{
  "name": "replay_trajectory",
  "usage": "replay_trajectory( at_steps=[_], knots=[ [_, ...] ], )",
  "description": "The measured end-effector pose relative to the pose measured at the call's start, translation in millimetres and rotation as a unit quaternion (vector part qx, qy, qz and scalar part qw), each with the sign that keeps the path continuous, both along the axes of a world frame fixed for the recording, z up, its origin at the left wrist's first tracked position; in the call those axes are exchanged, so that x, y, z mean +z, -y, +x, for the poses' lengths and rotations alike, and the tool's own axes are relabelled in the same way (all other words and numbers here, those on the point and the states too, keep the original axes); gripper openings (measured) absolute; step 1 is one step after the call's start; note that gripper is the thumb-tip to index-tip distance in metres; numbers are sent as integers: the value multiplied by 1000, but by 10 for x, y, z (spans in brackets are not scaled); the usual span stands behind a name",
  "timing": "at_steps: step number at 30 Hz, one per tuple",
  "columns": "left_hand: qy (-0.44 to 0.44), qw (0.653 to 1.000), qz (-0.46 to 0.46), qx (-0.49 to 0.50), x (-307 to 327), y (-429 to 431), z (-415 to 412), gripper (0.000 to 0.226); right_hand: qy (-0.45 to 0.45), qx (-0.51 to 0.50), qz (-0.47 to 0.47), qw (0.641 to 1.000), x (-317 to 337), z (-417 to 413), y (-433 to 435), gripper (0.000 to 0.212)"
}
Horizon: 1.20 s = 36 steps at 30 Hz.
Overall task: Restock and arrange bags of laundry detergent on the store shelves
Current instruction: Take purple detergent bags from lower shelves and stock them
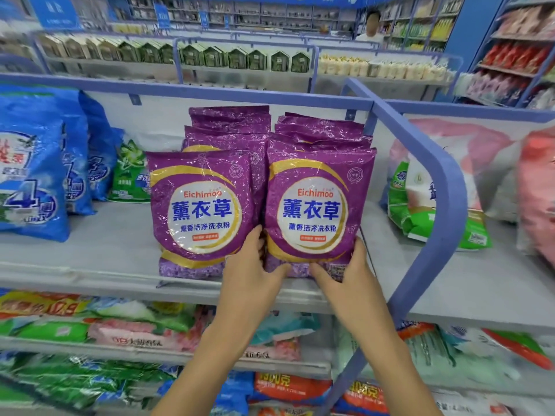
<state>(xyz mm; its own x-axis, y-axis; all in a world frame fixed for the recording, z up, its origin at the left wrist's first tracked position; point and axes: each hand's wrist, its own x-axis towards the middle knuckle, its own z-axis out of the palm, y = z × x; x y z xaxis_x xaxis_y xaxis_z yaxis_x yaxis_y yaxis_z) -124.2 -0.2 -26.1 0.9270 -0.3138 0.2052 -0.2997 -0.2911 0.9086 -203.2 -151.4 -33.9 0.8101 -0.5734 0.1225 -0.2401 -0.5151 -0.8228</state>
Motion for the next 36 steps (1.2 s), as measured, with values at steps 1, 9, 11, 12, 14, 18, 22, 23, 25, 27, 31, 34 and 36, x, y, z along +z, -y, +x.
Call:
replay_trajectory(
  at_steps=[1, 9, 11, 12, 14, 18, 22, 23, 25, 27, 31, 34, 36],
  knots=[
    [-19, 1000, -9, 1, 27, -67, -9, 79, 3, -5, -6, 1000, 2, -16, -21, 79],
    [59, 992, -33, 103, 136, -740, 148, 44, 112, -87, -141, 980, 126, 46, -601, 76],
    [100, 984, 17, 144, 134, -916, 265, 52, 157, -42, -148, 975, 126, 155, -737, 61],
    [115, 979, 52, 161, 123, -1001, 336, 61, 157, -11, -132, 979, 111, 216, -794, 56],
    [83, 979, 83, 166, 137, -1145, 436, 82, 122, 49, -85, 988, 134, 323, -912, 55],
    [-82, 994, 43, 64, 110, -1324, 595, 87, 49, 100, -36, 993, 158, 512, -1100, 75],
    [-66, 996, 47, 22, 25, -1329, 769, 72, 5, 107, -19, 994, 111, 708, -1237, 101],
    [-61, 997, 37, 12, 20, -1312, 806, 73, 2, 106, -5, 994, 105, 749, -1254, 105],
    [-54, 998, 18, -8, 15, -1291, 861, 74, 13, 104, 18, 994, 85, 824, -1263, 107],
    [-37, 999, 12, -30, 15, -1271, 909, 71, 30, 89, 36, 995, 67, 876, -1268, 100],
    [-21, 998, -11, -51, 2, -1226, 964, 83, 31, 36, 77, 996, 48, 882, -1255, 73],
    [-15, 998, 9, -64, -41, -1216, 974, 81, 19, 41, 77, 996, 12, 890, -1226, 68],
    [-11, 997, 36, -68, -34, -1220, 967, 80, 1, 58, 70, 996, 37, 890, -1245, 70]
  ],
)
